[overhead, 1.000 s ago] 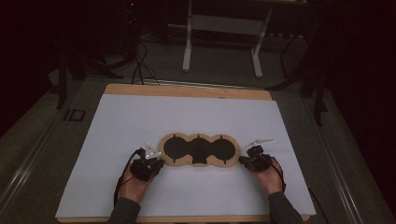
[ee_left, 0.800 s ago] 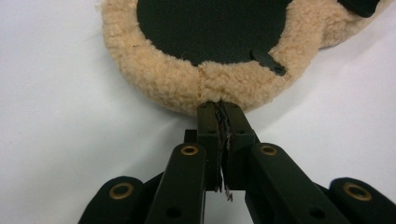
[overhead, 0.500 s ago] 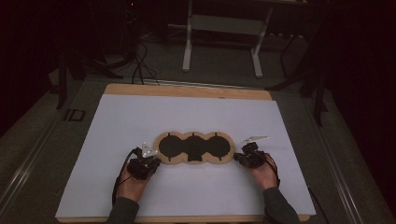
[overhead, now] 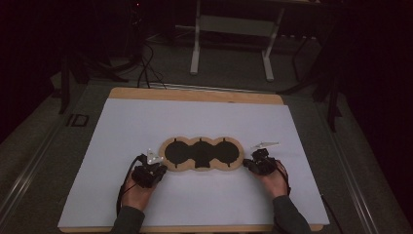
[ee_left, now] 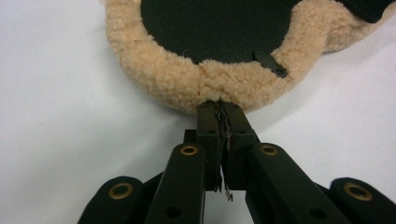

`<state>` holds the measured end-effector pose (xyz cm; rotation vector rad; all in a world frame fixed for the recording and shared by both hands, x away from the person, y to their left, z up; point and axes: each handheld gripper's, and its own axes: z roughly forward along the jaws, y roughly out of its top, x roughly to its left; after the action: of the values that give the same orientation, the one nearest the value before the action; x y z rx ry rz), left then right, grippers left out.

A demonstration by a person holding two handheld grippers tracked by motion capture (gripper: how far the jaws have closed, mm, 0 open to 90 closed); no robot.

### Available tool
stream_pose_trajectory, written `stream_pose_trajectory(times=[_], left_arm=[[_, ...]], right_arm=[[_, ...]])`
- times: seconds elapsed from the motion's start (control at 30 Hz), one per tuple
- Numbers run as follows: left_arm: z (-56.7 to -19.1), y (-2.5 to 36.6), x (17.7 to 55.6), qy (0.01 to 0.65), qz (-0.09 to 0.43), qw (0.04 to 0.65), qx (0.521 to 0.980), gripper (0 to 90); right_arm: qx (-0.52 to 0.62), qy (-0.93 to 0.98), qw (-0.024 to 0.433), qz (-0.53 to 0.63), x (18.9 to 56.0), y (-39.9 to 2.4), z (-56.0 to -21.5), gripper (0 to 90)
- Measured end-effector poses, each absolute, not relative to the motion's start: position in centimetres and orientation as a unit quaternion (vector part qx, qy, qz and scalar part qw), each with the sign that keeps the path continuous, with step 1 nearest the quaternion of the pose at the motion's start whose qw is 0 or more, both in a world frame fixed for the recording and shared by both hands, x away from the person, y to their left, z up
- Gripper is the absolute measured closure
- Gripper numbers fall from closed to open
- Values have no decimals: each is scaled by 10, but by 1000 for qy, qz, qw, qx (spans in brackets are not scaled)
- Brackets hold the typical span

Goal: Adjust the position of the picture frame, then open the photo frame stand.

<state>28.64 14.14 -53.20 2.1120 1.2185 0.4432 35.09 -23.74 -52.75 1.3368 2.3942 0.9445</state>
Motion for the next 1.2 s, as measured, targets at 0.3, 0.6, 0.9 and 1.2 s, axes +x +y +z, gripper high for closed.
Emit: stream_pose_trajectory(times=[0.3,0.6,0.9,1.2], left_arm=[[-524,140,278,452,191,349,798,808],[-512,142,271,427,228,387,785,699],[-509,144,270,419,226,411,777,603],[-504,136,269,403,197,432,782,524]], right_arm=[[444,815,161,335,338,-241,-521,813],[438,810,154,358,335,-247,-515,743],[439,806,152,368,332,-254,-510,697],[433,813,155,357,328,-261,-504,616]])
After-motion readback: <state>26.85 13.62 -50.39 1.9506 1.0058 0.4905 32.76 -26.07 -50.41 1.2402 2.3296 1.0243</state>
